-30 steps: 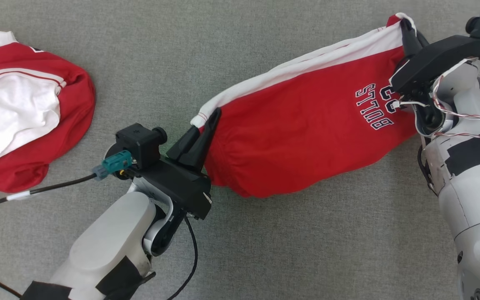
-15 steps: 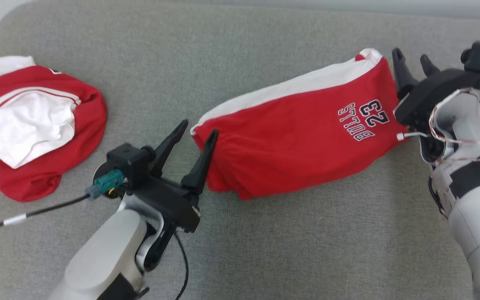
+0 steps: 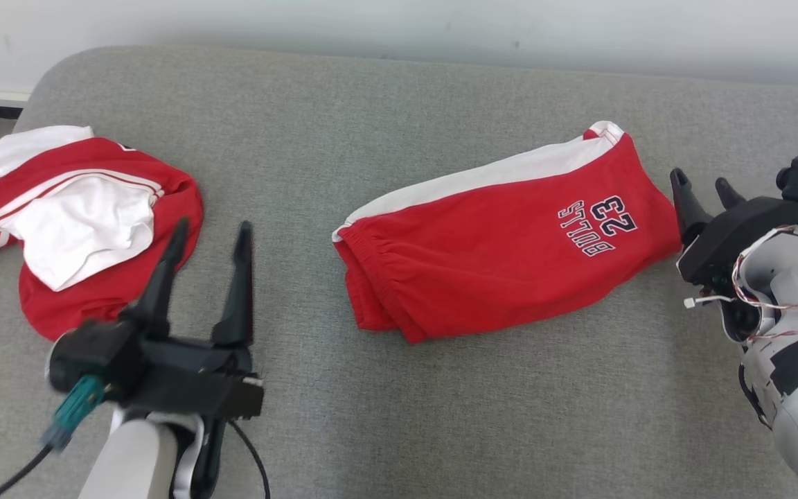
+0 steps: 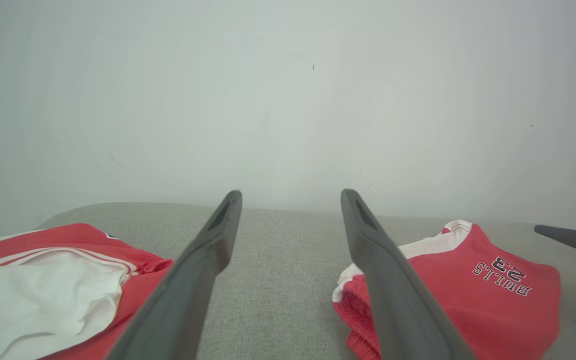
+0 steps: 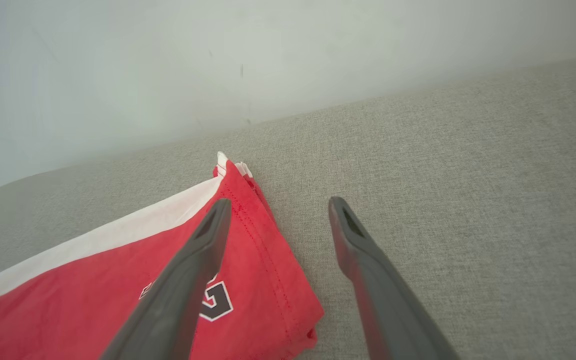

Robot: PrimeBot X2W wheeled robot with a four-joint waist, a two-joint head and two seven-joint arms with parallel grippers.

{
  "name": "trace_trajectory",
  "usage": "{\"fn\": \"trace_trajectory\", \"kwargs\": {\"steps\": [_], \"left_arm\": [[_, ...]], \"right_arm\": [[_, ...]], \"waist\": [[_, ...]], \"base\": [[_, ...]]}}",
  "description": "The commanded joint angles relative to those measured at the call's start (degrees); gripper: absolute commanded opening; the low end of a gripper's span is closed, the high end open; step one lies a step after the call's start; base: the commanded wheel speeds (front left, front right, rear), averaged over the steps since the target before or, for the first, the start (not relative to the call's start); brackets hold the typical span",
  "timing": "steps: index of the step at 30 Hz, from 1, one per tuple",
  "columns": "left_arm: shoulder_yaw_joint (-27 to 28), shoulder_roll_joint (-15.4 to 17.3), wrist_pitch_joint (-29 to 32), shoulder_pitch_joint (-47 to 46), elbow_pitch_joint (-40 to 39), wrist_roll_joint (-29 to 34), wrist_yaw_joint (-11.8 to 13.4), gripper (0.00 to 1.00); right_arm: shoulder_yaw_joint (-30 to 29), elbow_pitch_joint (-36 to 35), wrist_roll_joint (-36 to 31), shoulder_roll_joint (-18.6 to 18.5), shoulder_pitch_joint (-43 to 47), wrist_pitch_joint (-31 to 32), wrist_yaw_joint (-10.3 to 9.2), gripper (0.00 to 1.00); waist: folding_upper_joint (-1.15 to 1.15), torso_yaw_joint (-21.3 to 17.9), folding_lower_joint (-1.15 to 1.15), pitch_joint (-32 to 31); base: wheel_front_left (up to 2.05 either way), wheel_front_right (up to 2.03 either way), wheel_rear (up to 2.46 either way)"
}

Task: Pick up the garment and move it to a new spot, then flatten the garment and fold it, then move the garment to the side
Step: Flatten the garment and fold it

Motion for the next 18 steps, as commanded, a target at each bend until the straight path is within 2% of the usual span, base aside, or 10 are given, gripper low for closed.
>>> {"fn": "trace_trajectory", "kwargs": {"steps": [1,6,10,18], "left_arm": [[4.0,-1.8,-0.2,3.6,-3.0,2.3,-0.1,1.0],[11.6,-5.3,-0.2,10.2,-7.8,8.1,-0.9,1.0],[15.4,-7.2,-0.2,13.2,-9.9,11.4,-1.6,1.0],[16.9,-8.7,-0.2,14.9,-9.1,13.6,-2.9,1.0]], "right_arm": [[0.8,0.2,0.9,-0.5,1.3,0.0,-0.11,1.0],[2.5,1.0,1.6,-1.4,1.6,0.4,-0.11,1.0],[3.5,2.9,1.3,-2.0,0.6,0.9,-0.11,1.0],[4.8,8.1,1.2,-1.9,-1.1,2.5,-0.11,1.0]], "waist": [[0.0,0.5,0.01,-0.4],[0.0,1.6,0.01,0.0],[0.0,2.5,0.01,0.4],[0.0,4.2,0.01,1.2]], "base": [[0.0,0.0,0.0],[0.0,0.0,0.0],[0.0,0.0,0.0],[0.0,0.0,0.0]]}}
